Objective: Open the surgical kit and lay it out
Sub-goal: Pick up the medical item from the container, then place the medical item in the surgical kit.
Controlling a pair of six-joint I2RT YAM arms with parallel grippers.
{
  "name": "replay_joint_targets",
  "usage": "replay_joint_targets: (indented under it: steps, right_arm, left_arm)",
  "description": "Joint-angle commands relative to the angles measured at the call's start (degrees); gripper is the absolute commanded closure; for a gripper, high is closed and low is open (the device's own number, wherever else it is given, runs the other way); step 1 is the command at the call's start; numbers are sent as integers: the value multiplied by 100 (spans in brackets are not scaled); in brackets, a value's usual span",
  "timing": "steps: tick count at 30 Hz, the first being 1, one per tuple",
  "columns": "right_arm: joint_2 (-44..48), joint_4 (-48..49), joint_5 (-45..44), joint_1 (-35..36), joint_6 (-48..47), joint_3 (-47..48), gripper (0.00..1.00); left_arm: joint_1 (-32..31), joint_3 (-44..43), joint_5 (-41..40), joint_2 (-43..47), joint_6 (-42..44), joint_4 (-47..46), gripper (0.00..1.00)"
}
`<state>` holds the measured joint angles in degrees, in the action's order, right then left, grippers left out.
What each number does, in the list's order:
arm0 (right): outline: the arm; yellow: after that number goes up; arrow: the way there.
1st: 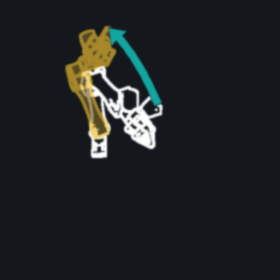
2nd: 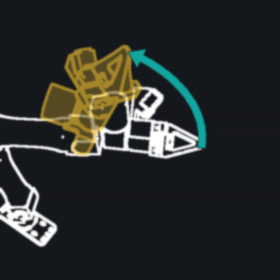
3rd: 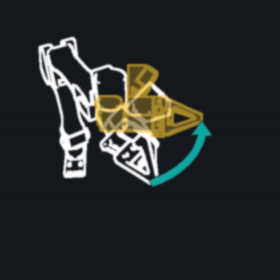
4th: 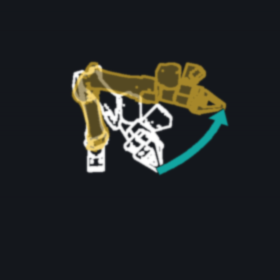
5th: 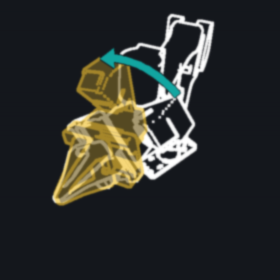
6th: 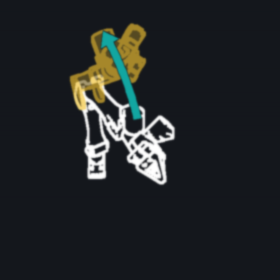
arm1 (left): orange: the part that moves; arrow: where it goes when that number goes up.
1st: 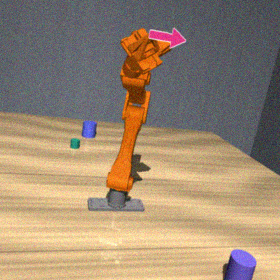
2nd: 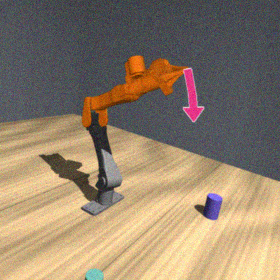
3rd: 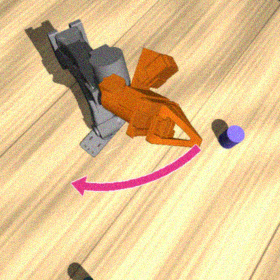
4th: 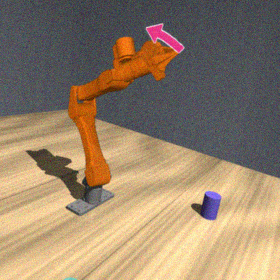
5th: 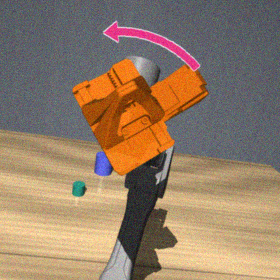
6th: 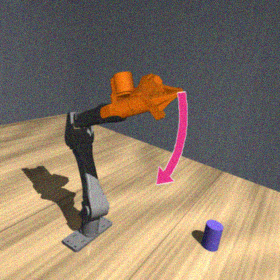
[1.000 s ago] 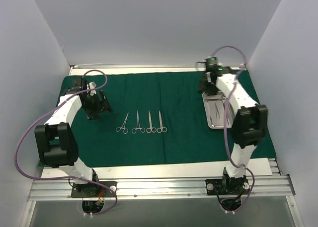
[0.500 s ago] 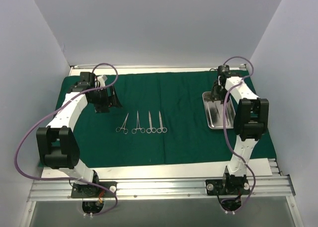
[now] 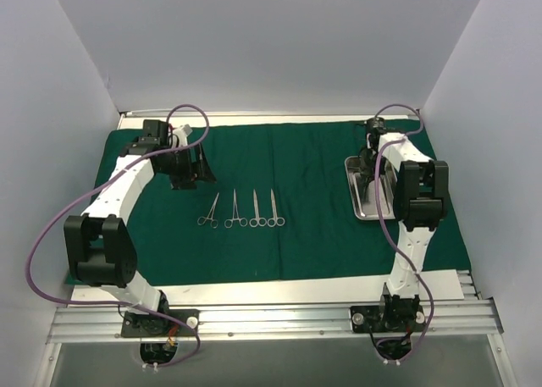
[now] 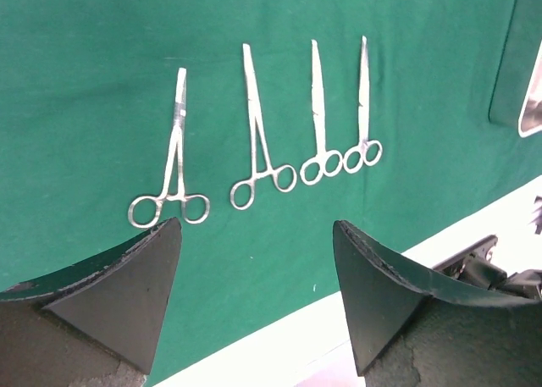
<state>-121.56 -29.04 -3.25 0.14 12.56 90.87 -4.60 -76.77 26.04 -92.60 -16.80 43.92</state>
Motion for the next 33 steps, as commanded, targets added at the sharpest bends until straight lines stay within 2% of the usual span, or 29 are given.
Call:
replay_joint_targets:
  steps: [1,2,6,10,14,15,18,21,24,27,33]
  right_arm:
    - [-35,-251,-185,12,106,-8,95]
    - [122,-252,-194,12,141,-43,99]
    - [772,-269,-45,-136,352,-158,100]
    - [1677,-339,613,-50,677,-61,100]
    - [2740,-50,1772,-49,1222,-314,100]
    - [2882,246,2445,90,1466,-411,100]
    - [3138,870,3694,520,1819,-790,100]
    - [3243,1284,3972,1258,2013,-948,100]
    - [3454,1881,4314,1672,2338,-1202,100]
    - [3551,2130,4499,1910,2462,-1160,100]
    - [3481,2112,4578,2315,2488,-931,100]
  left_arm:
    - [-199,-233,208,242,54,-86,19]
    - [-251,-242,208,251,36,-94,18]
    - [-620,-303,269,277,-174,-304,18]
    - [-814,-250,612,426,-832,-656,18]
    - [-1208,-470,613,479,-966,-727,13]
    - [-1297,-462,665,506,-1027,-1014,11]
    - [-1613,-243,858,708,-1474,-1935,6]
    - [-1859,-163,1008,769,-1967,-2535,5]
    - [-2201,-233,894,813,-2047,-2599,5]
    - [-2440,-128,675,945,-2003,-2608,6]
    - [-2712,698,437,1577,-2565,-3284,10]
